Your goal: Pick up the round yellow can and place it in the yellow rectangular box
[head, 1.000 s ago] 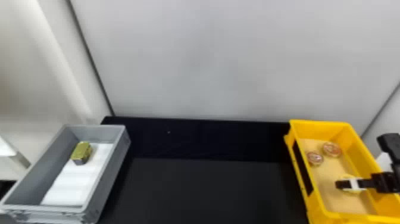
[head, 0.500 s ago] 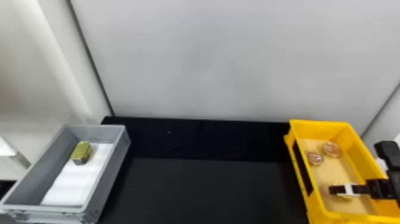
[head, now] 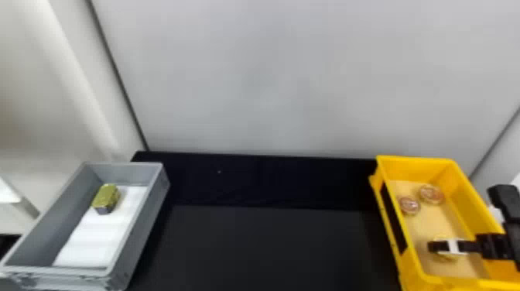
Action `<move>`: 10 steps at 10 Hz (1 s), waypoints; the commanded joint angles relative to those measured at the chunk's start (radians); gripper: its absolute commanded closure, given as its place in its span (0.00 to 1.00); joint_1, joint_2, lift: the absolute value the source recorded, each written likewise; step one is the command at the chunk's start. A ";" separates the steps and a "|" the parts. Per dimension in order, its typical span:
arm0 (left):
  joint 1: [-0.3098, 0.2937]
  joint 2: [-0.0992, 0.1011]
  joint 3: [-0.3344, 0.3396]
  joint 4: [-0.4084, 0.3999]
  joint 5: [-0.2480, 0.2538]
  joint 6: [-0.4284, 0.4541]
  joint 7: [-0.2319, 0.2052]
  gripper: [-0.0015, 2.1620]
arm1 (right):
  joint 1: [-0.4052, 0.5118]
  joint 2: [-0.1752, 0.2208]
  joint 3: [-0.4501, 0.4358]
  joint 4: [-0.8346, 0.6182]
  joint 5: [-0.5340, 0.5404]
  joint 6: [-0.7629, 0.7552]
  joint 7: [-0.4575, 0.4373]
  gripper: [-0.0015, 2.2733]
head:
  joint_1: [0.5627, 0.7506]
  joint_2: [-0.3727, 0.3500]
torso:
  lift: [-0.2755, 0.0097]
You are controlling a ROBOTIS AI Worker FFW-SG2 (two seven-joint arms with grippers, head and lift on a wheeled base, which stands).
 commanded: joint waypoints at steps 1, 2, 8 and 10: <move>-0.001 0.000 -0.002 0.000 0.000 0.000 0.000 0.06 | -0.002 0.000 0.000 0.002 -0.002 0.007 0.000 0.27 | 0.53 0.59 | 0.93; -0.001 0.000 -0.002 0.000 0.000 -0.001 0.000 0.06 | -0.002 0.000 0.000 0.000 -0.002 0.013 -0.003 0.22 | 0.53 0.59 | 0.93; 0.006 0.000 0.004 0.000 0.000 -0.001 0.000 0.07 | 0.021 -0.014 0.015 -0.153 0.006 0.099 0.001 0.10 | 0.53 0.59 | 0.93; 0.009 0.000 0.006 0.000 0.000 0.002 0.000 0.07 | 0.041 -0.018 0.017 -0.339 0.098 0.165 0.084 0.09 | 0.53 0.59 | 0.93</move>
